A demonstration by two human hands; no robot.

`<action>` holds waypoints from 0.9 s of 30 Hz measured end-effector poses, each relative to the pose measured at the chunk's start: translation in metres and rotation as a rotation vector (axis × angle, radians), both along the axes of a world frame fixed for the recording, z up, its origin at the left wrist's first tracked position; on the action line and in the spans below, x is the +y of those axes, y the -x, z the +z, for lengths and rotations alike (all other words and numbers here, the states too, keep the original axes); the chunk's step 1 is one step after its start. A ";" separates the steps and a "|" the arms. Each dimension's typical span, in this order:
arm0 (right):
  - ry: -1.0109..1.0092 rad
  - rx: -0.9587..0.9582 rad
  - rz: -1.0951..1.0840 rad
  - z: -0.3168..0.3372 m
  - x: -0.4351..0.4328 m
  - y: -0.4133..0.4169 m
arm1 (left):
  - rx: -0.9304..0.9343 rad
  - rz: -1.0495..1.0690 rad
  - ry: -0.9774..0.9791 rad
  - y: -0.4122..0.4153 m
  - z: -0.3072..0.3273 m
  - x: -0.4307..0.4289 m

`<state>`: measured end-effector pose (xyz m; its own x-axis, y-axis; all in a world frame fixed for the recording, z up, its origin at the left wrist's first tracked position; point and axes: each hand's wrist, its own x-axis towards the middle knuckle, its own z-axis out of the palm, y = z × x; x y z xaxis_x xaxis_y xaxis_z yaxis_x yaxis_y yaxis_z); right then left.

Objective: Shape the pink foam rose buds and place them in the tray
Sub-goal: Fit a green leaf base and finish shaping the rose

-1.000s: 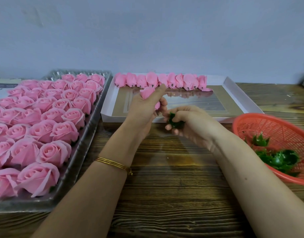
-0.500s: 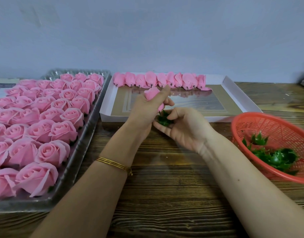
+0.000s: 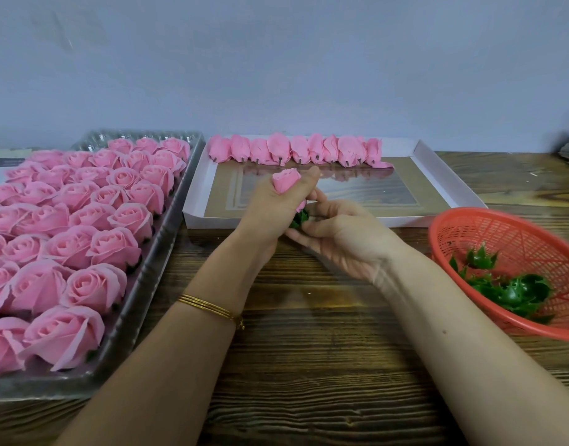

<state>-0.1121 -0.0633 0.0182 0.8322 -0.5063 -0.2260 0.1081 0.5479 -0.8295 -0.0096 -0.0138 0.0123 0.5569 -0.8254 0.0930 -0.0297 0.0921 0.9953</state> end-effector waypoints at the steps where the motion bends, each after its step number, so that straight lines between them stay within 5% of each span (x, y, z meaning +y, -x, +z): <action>1: 0.005 0.000 -0.001 -0.001 0.000 0.000 | 0.012 -0.006 -0.002 0.000 0.000 0.000; 12: 0.138 -0.011 -0.088 -0.005 -0.002 0.003 | 0.083 -0.018 -0.003 0.000 0.005 0.004; 27: 0.021 -0.050 -0.117 -0.009 -0.006 0.005 | 0.106 -0.036 -0.002 -0.001 0.003 0.002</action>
<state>-0.1170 -0.0691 0.0091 0.7769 -0.6051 -0.1742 0.2119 0.5118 -0.8326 -0.0084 -0.0120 0.0153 0.5335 -0.8452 0.0330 0.0795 0.0889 0.9929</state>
